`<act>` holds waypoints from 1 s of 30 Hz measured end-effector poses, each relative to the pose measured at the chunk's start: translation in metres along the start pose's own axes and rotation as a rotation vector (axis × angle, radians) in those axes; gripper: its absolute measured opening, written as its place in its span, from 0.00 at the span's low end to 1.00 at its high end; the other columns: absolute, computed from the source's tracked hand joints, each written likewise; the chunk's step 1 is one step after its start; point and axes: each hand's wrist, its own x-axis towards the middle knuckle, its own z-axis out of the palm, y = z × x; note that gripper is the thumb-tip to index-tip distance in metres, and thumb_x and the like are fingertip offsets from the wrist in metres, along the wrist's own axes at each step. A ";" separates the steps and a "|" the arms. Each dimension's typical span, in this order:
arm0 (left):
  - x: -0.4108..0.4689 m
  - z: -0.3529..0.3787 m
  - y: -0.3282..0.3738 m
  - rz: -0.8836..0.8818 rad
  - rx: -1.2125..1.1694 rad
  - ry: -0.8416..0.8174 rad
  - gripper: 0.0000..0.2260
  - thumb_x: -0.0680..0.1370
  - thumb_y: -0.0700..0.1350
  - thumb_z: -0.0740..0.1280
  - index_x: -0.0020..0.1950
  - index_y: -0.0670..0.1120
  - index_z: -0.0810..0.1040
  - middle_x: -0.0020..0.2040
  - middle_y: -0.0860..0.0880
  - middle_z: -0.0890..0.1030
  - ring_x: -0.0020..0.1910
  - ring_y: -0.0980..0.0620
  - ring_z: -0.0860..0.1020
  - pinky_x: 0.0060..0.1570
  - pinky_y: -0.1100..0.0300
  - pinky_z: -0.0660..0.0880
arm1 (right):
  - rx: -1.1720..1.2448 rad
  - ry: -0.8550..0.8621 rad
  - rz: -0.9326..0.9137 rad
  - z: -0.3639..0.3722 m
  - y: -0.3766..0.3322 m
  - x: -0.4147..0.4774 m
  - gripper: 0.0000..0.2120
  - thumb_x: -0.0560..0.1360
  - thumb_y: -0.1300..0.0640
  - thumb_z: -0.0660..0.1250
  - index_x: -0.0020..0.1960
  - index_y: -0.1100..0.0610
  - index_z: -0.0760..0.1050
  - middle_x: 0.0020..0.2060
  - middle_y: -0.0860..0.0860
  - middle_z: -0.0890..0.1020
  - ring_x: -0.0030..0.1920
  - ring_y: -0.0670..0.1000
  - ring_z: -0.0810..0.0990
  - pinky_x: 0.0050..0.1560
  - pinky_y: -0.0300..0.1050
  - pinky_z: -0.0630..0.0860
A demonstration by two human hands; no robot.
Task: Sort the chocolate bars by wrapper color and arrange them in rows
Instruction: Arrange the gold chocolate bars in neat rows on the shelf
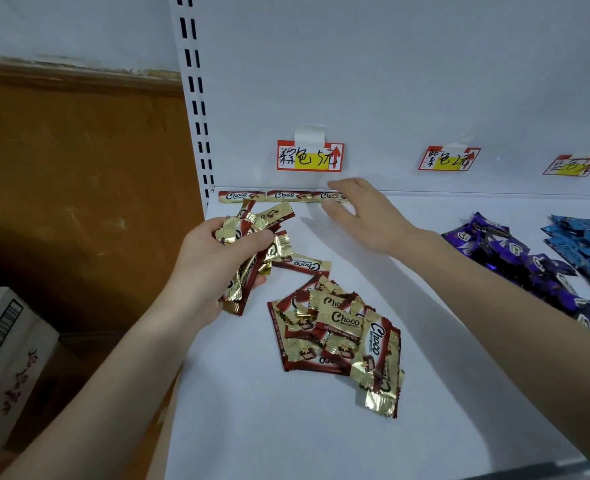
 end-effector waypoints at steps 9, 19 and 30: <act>-0.013 -0.002 0.006 0.061 -0.098 0.004 0.10 0.70 0.38 0.74 0.49 0.45 0.79 0.39 0.46 0.84 0.31 0.50 0.82 0.28 0.58 0.79 | 0.640 -0.154 0.020 -0.024 -0.078 -0.043 0.09 0.73 0.51 0.67 0.51 0.54 0.76 0.39 0.47 0.82 0.38 0.41 0.81 0.38 0.35 0.76; -0.028 -0.010 0.009 0.061 -0.217 0.027 0.11 0.71 0.40 0.73 0.52 0.43 0.78 0.42 0.43 0.83 0.29 0.51 0.80 0.26 0.63 0.76 | 0.933 -0.110 0.143 -0.018 -0.091 -0.054 0.03 0.75 0.65 0.65 0.44 0.59 0.73 0.38 0.53 0.82 0.34 0.49 0.83 0.36 0.38 0.79; -0.031 -0.026 0.010 -0.053 -0.324 0.056 0.14 0.71 0.49 0.72 0.53 0.44 0.79 0.42 0.46 0.84 0.34 0.53 0.83 0.29 0.62 0.78 | 1.109 -0.034 0.069 -0.015 -0.096 -0.053 0.04 0.76 0.58 0.62 0.44 0.57 0.75 0.43 0.52 0.82 0.46 0.50 0.83 0.49 0.39 0.78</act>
